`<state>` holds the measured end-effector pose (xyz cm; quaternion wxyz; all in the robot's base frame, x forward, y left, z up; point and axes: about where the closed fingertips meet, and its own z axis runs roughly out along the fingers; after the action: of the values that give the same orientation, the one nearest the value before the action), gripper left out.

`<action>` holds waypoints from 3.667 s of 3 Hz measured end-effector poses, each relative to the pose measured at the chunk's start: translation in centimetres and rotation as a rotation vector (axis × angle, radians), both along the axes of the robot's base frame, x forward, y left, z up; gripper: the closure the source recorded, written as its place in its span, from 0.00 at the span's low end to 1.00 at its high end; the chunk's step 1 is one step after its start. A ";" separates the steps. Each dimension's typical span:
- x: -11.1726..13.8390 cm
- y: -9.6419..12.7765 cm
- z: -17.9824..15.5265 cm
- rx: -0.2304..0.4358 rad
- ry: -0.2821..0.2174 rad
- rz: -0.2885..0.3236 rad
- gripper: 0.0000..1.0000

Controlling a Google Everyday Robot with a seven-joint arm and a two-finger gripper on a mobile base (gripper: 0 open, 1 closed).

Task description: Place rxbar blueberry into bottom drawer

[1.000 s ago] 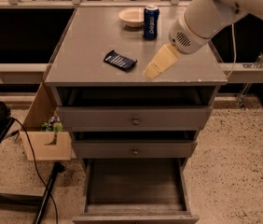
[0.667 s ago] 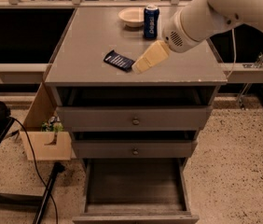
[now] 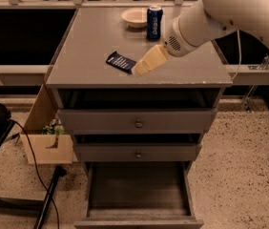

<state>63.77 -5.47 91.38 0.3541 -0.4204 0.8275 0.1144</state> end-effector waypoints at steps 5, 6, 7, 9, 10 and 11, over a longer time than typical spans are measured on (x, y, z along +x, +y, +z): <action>6.2 6.8 -5.0 0.055 -0.022 0.079 0.00; 6.8 7.4 -5.4 0.048 -0.032 0.080 0.00; 7.3 7.8 -5.9 0.041 -0.022 0.070 0.00; 8.4 7.9 -7.2 0.047 0.015 0.042 0.00; 8.8 8.3 -7.8 0.058 0.017 0.042 0.00; 9.6 9.5 -8.8 0.073 0.002 0.059 0.00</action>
Offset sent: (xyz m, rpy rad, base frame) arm 0.0455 0.0464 -0.0456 0.0814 0.0260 0.0650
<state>73.37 4.04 82.58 0.3648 -0.4313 0.8104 0.1554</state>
